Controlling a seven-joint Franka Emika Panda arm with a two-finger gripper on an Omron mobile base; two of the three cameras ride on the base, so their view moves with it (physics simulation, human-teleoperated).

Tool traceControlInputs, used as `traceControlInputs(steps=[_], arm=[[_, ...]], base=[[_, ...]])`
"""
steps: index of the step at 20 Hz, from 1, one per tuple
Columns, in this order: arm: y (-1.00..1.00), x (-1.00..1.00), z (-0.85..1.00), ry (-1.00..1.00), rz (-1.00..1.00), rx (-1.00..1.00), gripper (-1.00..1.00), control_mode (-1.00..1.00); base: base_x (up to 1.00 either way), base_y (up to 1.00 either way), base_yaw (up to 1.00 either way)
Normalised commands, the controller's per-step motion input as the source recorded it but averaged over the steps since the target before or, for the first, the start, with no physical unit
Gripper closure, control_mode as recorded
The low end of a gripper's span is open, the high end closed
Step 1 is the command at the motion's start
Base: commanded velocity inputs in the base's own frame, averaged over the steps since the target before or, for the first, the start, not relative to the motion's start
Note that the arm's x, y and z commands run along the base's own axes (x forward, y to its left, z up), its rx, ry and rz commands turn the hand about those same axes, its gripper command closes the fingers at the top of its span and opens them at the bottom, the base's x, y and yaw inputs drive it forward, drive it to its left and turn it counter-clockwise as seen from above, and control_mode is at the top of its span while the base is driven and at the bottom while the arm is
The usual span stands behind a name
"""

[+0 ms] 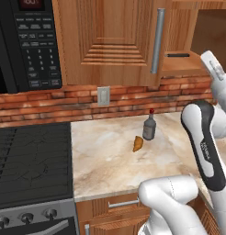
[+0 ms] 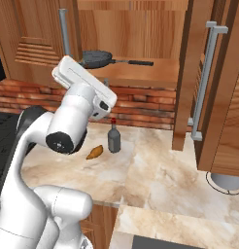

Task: Pick the pan from the cabinet and place it on the stove. Then turn on the stove burner for the pan.

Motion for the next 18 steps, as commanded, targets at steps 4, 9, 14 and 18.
traceControlInputs(steps=[4, 9, 14, 18], arm=[[-0.22, 0.57, 0.00, 0.13, 0.25, 0.26, -1.00, -1.00], [-0.13, 0.61, -0.04, 0.10, 0.25, 0.17, -1.00, -1.00], [-0.06, 0.52, -0.18, 0.08, 0.23, 0.11, -1.00, -1.00], [0.00, 0.25, -0.23, 0.08, 0.13, 0.02, -1.00, -1.00]], base=[[0.00, 0.00, 0.00], [0.00, 0.00, 0.00], [0.00, 0.00, 0.00], [0.00, 0.00, 0.00]])
